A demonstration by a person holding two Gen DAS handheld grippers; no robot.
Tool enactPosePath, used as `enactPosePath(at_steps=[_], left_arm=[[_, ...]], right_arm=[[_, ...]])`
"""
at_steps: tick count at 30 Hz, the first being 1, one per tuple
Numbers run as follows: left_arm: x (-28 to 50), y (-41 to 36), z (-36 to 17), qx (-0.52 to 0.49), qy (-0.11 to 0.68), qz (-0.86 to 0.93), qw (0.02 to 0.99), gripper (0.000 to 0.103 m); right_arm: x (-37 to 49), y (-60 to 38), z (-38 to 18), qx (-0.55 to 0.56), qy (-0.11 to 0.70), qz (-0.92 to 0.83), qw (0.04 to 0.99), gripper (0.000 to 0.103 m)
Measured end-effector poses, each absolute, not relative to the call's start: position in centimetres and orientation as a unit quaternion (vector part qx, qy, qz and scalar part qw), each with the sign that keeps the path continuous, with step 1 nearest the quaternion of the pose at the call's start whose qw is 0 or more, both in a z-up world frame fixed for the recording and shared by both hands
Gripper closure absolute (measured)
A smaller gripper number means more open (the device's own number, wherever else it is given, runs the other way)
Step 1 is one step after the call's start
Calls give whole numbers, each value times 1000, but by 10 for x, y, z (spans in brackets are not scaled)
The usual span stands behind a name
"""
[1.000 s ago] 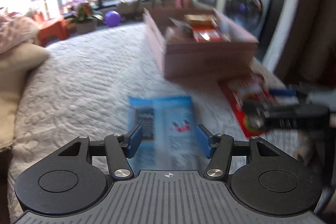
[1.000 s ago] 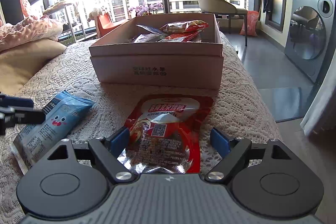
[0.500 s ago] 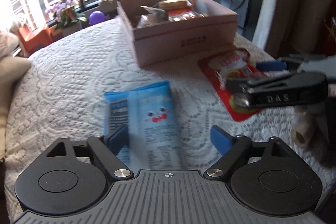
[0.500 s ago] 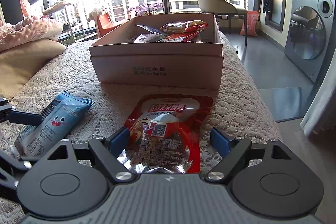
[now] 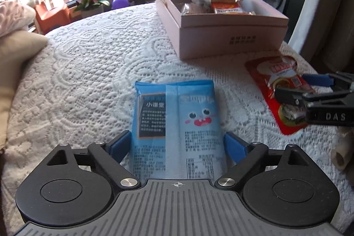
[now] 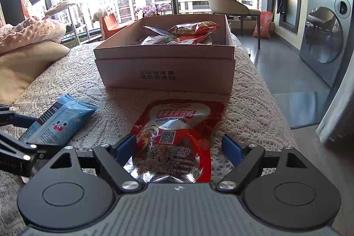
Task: Organize snacks
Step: 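Grasp the blue packet with the left gripper while the right grasps the red pouch, then lift both packets and lower them into the pink box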
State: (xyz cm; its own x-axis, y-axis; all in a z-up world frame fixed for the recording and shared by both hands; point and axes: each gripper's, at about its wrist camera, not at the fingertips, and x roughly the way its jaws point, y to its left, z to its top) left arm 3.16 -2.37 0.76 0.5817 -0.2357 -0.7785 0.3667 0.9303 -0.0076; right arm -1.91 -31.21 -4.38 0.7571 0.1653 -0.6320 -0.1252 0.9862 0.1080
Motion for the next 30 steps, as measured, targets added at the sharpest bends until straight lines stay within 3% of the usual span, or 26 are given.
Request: enactPosePath(at_steps=[6,11,21,27,30], left_arm=[[28,-19,8,73,415,-177,890,14],[19,-7,15,5,408,-204,890,19],[4,18,26,-40,385,-180,904,19],[2,27,20,-67,398,-177,897,19],[2,27,21,-68,399,-178,897,18]], right_arm=[[-19,-311,-44,27,343,83,935,16],[-22,-310,-42,28,362,94,927,12],[-8,-300,-31,61,393,104,912,13],[3,-263,-38,-32,385,83,919,13],[3,-264,-37,-26,383,90,919,17]])
